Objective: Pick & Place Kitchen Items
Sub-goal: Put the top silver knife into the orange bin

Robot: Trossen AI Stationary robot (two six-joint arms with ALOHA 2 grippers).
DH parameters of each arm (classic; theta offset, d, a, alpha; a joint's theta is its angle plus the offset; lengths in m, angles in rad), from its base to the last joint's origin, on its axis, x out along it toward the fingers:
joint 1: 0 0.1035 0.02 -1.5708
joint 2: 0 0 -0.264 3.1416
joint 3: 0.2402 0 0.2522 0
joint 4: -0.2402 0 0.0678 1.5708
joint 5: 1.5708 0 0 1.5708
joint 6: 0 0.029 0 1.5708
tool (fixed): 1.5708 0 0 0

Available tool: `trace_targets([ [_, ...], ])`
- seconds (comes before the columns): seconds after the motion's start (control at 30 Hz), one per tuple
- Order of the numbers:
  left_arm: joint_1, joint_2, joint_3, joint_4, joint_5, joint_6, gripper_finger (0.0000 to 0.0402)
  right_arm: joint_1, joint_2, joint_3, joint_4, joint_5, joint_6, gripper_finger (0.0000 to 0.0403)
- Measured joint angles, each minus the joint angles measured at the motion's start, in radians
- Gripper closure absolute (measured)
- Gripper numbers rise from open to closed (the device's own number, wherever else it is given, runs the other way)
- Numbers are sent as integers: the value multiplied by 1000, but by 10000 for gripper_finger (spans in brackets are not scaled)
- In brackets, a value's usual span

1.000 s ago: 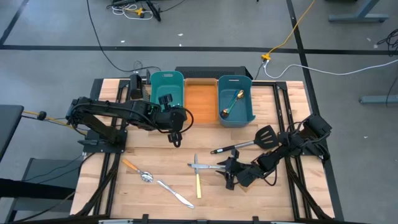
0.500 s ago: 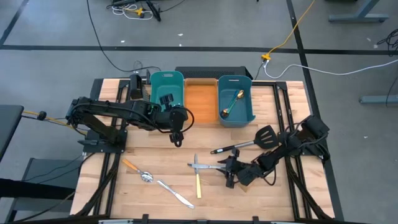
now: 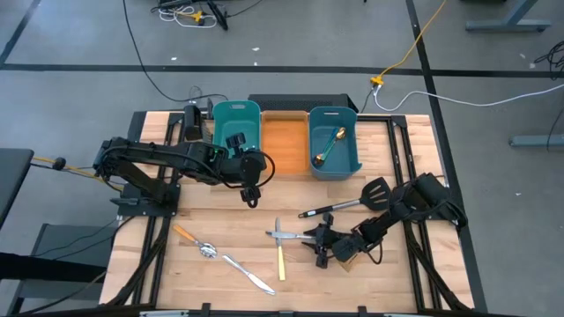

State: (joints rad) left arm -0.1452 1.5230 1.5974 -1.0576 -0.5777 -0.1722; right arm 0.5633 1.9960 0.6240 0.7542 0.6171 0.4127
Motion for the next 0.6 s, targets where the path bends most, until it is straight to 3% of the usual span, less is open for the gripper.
trace_targets([
  [0.3, 0, 0, 0, 0, 0, 0, 344, -11, 44, 34, 2, 3, 0, 236],
  [0.6, -6, 7, 0, -1, 84, -73, 344, -11, 44, 36, -58, 3, 39, 279],
])
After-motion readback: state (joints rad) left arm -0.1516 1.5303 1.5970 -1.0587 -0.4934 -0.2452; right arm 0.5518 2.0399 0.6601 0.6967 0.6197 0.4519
